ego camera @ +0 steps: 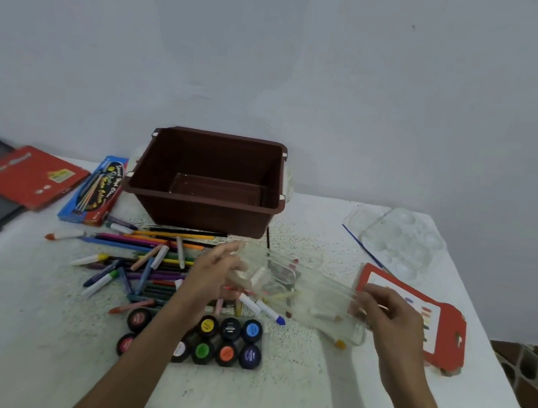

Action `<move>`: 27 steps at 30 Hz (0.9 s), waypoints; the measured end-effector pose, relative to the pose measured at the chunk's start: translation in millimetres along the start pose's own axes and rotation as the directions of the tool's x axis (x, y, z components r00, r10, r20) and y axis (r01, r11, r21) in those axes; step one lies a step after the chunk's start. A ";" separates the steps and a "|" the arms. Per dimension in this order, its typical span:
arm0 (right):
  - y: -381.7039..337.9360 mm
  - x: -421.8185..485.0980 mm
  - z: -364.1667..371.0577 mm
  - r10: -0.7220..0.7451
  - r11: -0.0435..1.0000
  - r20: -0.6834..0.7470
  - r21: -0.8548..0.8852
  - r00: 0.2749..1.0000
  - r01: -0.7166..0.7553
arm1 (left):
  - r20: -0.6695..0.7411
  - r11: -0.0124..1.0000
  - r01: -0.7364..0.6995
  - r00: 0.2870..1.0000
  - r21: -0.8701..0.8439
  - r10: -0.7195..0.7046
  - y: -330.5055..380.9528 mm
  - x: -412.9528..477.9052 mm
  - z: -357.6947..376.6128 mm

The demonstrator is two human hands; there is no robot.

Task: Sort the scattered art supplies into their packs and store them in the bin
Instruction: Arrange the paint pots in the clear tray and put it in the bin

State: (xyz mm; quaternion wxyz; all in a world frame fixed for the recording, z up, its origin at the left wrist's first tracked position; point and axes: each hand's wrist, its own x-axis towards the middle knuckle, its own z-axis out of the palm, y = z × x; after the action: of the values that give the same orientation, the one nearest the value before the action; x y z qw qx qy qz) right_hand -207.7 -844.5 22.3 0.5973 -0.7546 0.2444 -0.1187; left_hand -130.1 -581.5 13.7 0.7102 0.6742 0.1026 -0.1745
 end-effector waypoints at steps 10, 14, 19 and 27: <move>-6.7 -56.4 93.0 0.150 0.967 -0.033 0.213 0.988 -0.139 | -0.270 0.950 -0.058 0.952 0.307 0.146 -26.0 -48.4 -103.8; -8.6 -75.8 112.3 0.115 0.986 0.052 0.112 0.992 -0.120 | -0.340 0.915 -0.041 0.921 0.401 0.191 -27.2 -61.1 -130.8; -8.8 -94.2 124.7 0.112 0.993 0.073 0.026 0.991 -0.114 | -0.343 0.868 0.007 0.920 0.497 0.189 -31.4 -67.6 -153.7; -16.2 -105.5 124.7 0.019 1.000 0.098 0.022 0.995 -0.021 | -0.326 0.858 -0.097 0.899 0.504 0.293 -24.6 -84.6 -155.0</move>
State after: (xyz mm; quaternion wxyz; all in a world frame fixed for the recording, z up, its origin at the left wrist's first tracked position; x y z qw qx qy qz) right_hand -235.3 -682.7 17.6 0.6182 -0.7501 0.2211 -0.0787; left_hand -203.4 -419.0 12.5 0.5021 0.8554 0.1261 0.0181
